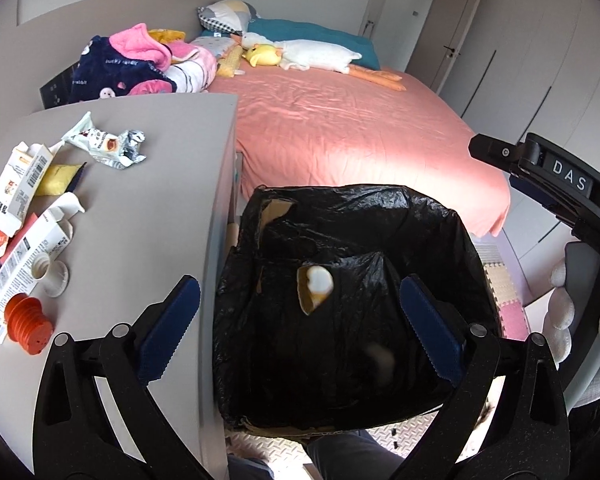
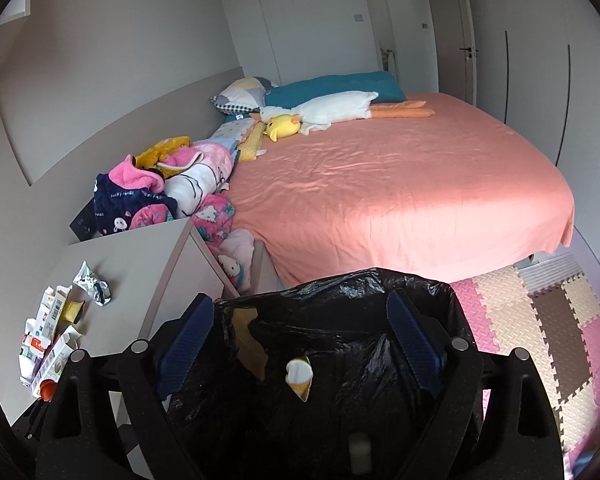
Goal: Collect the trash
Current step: 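Move the left tool back to the table toward the red plastic cap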
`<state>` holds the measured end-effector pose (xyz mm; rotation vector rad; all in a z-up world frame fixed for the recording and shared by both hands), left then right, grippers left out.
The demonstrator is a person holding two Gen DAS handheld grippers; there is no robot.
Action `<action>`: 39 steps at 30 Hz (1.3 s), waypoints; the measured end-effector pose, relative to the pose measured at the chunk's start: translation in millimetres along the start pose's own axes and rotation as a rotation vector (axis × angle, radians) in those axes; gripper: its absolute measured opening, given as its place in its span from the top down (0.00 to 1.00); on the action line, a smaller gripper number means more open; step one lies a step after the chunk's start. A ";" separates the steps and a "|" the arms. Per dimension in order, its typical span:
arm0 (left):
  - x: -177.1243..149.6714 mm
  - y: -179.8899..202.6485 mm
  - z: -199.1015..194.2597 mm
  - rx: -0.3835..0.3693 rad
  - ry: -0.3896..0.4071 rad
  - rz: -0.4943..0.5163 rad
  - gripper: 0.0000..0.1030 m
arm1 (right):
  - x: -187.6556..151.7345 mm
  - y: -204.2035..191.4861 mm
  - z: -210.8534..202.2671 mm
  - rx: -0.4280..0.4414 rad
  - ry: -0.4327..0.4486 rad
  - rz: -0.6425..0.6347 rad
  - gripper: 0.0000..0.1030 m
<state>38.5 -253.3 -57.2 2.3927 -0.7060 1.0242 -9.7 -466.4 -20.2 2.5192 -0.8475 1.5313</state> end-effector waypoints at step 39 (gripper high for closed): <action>-30.3 -150.9 -69.1 0.371 0.081 -0.218 0.06 | -54.5 -139.4 11.9 0.211 -0.046 -0.195 0.14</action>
Point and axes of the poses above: each gripper's, at about its wrist camera, not at the fingertips, and z roughly the way its jaws point, y to its right, x to its top, the point moved 5 cm from there along z, roughly the way its jaws point, and after that the axes turned 10 degrees about y, right-handed, at the moved point
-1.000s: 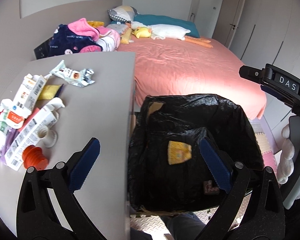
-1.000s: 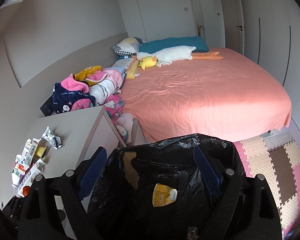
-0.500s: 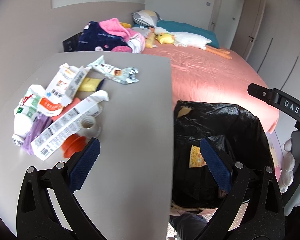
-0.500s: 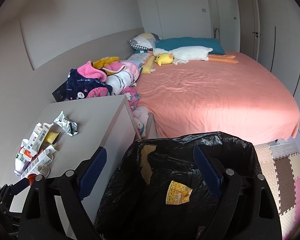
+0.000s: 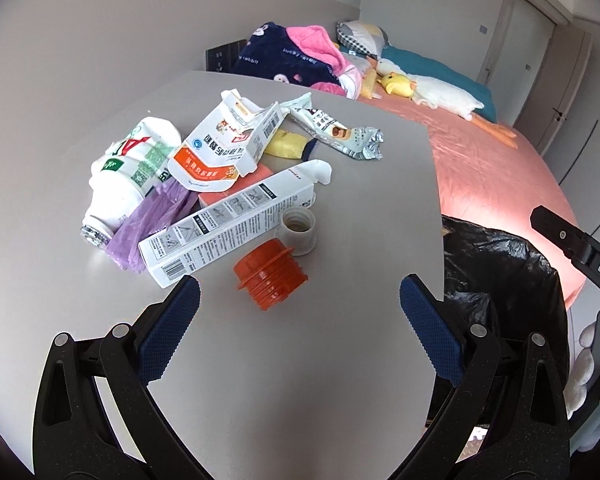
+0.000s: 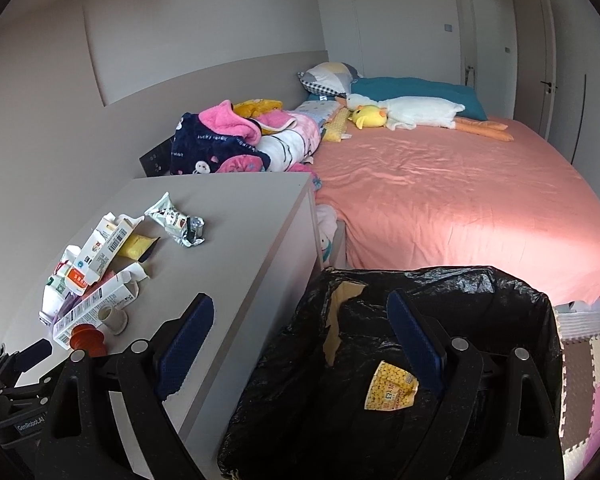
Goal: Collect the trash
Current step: 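Move the left tool back to the table toward the red plastic cap, then grasp the red plastic cap with the left tool while the right tool grasps the paper cup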
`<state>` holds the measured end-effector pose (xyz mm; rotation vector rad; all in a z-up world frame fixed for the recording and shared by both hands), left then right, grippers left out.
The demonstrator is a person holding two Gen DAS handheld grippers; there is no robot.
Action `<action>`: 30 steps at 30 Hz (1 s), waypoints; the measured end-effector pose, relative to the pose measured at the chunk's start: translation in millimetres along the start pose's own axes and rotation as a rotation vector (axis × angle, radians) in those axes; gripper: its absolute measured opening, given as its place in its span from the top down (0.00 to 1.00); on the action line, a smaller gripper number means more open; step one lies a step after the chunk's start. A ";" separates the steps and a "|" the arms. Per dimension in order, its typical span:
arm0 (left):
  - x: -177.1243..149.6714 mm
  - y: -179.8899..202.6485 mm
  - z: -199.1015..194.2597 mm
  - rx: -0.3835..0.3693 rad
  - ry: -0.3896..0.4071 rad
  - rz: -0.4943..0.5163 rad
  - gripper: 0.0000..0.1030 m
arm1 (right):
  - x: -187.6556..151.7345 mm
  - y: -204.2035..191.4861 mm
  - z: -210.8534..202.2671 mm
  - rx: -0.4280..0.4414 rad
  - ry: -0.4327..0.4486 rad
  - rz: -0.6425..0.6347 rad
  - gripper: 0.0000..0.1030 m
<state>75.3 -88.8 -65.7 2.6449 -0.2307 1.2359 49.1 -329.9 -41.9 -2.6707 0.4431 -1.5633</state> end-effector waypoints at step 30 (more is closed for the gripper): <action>-5.7 -37.3 25.7 0.019 -0.051 -0.037 0.56 | -31.9 -90.7 32.3 0.176 -0.156 -0.113 0.43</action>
Point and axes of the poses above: each gripper's, at about its wrist camera, not at the fingertips, and z roughly the way its jaws point, y to its right, x to its top, the point moved 5 cm from there along z, roughly the way its jaws point, and after that the axes turned 10 degrees about y, right-handed, at the moved point
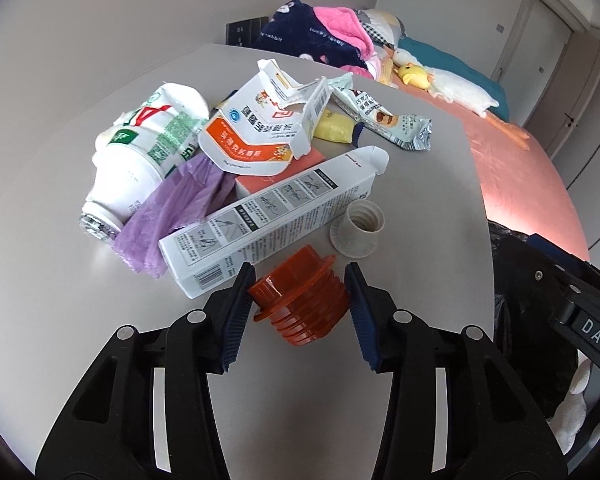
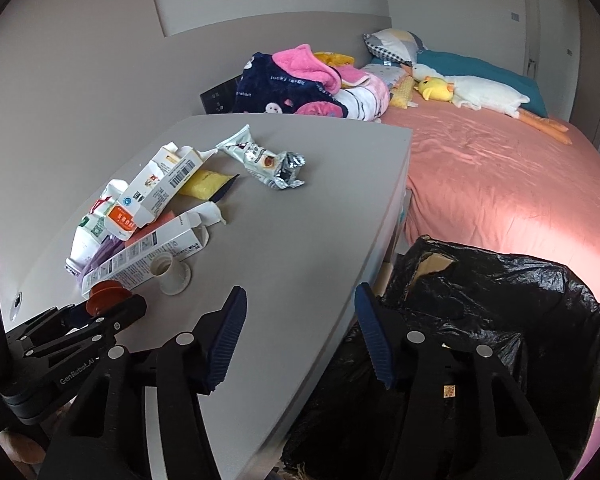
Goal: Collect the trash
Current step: 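Grasp the red plastic cap with the left tool while the right tool grasps the paper cup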
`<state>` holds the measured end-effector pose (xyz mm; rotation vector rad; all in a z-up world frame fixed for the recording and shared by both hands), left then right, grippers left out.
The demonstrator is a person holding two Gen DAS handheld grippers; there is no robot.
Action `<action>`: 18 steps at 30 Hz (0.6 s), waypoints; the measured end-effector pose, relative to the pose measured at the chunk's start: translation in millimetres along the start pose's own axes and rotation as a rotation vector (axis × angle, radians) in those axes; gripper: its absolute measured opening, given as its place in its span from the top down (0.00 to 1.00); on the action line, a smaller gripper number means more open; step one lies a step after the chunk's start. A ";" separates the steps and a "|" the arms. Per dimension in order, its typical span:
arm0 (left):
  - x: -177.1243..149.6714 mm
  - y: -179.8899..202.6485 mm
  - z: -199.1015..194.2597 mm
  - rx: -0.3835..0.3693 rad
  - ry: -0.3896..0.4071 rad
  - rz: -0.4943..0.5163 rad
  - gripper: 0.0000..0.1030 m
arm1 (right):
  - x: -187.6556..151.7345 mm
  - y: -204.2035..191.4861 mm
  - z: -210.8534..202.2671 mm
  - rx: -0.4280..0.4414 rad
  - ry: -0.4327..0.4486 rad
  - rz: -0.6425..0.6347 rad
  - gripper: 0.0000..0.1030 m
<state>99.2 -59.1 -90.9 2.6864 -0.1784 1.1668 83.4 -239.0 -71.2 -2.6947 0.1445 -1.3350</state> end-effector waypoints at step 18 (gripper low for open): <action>8.5 -58.3 -43.5 0.095 0.064 -0.066 0.56 | -3.0 -88.9 48.6 0.120 -0.092 -0.115 0.51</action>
Point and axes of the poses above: each gripper's, at about its wrist camera, not at the fingertips, and z roughly the way its jaws point, y to its right, x to its top, the point moved 5 cm from there along z, roughly the way its jaws point, and after that the axes turned 10 degrees about y, right-handed, at the moved point
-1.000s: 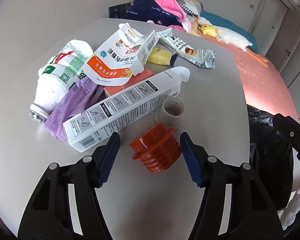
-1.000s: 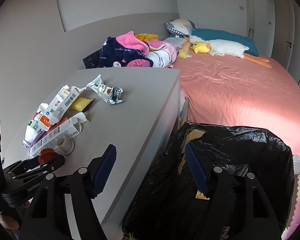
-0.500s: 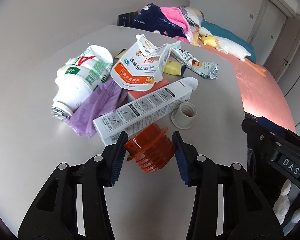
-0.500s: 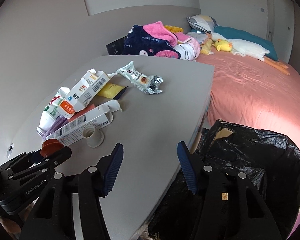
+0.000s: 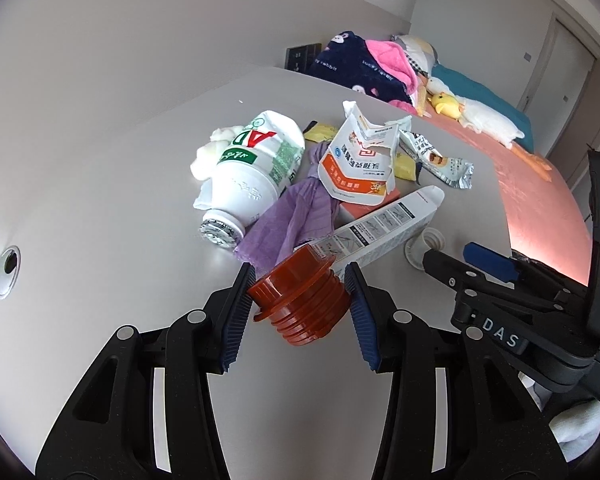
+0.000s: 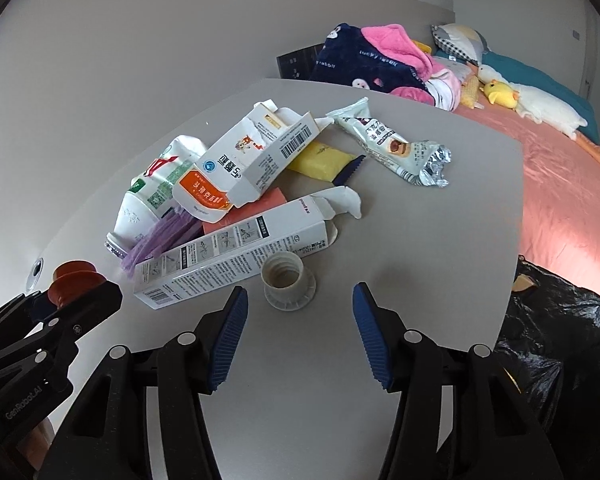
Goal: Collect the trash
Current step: 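Grasp the red plastic cap with the left tool while the right tool grasps the paper cup, then carry the red cap and paper cup to the trash bag and release both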
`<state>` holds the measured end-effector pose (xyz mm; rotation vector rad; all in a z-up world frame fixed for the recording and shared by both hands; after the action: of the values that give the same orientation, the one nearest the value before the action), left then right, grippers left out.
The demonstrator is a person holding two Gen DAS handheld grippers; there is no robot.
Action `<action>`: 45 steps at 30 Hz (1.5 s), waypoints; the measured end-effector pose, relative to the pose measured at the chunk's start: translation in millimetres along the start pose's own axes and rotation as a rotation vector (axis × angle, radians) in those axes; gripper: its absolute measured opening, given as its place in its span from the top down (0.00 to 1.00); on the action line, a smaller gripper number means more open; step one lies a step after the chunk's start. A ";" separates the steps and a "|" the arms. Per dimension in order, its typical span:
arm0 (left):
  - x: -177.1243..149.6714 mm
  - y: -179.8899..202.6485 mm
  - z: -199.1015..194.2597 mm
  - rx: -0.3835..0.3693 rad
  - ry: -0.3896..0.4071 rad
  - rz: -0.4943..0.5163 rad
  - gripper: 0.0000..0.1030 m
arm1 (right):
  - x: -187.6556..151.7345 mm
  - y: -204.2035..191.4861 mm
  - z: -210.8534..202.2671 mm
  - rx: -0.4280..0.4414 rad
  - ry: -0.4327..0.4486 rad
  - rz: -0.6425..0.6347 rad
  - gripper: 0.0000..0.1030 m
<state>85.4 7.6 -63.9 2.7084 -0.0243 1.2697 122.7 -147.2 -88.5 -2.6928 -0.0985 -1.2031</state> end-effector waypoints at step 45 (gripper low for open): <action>-5.5 155.0 -4.3 -0.232 -0.031 0.147 0.56 | -7.6 150.6 -106.1 -0.191 0.119 0.193 0.71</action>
<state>66.5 -145.4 -45.4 2.5646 -0.3582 1.1786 60.8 -315.8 -46.9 -2.7021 0.3009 -1.3693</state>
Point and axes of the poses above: each gripper's, at about its wrist camera, not at the fingertips, and z roughly the way its jaws point, y to its right, x to its top, the point moved 5 cm from there along z, roughly the way its jaws point, and after that the axes turned 10 degrees about y, right-handed, at the moved point
